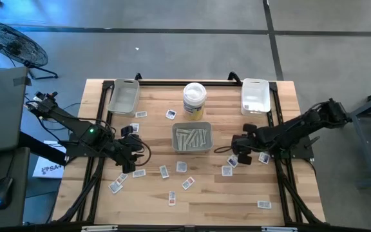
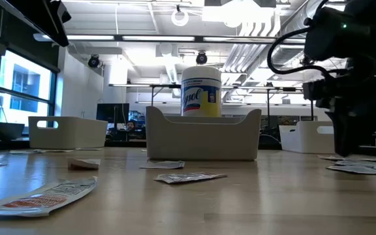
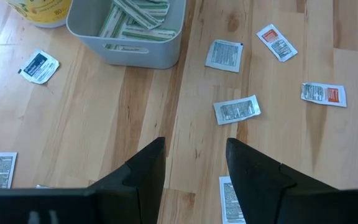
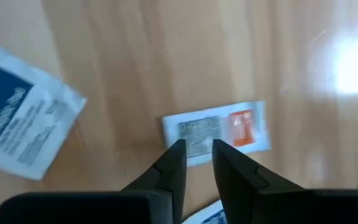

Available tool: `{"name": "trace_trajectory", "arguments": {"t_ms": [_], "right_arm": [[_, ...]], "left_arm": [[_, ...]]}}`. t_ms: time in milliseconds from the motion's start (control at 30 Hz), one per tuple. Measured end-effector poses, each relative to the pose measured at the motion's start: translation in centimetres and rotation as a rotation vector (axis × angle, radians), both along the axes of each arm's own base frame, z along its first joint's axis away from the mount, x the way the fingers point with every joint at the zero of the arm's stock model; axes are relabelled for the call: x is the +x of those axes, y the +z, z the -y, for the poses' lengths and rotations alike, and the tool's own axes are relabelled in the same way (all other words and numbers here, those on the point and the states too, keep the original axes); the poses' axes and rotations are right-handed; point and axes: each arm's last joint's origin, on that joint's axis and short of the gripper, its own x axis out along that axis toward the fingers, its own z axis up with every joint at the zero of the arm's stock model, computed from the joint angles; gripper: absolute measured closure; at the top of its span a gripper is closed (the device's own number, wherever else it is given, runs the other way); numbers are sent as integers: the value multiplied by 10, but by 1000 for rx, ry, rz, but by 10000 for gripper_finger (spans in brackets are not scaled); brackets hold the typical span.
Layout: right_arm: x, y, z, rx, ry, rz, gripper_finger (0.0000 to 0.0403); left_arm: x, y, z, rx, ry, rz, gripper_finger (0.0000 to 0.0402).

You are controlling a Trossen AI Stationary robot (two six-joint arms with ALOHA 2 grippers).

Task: Pick & Place First Aid Supplies
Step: Put the ointment pad into the white bin

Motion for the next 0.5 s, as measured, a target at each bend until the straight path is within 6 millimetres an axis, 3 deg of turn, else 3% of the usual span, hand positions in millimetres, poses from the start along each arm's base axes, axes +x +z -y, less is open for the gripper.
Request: {"name": "trace_trajectory", "arguments": {"t_ms": [500], "right_arm": [[-1,-8,11,86,-2,4,332]], "left_arm": [[0,0,0,0,0,0,236]]}}
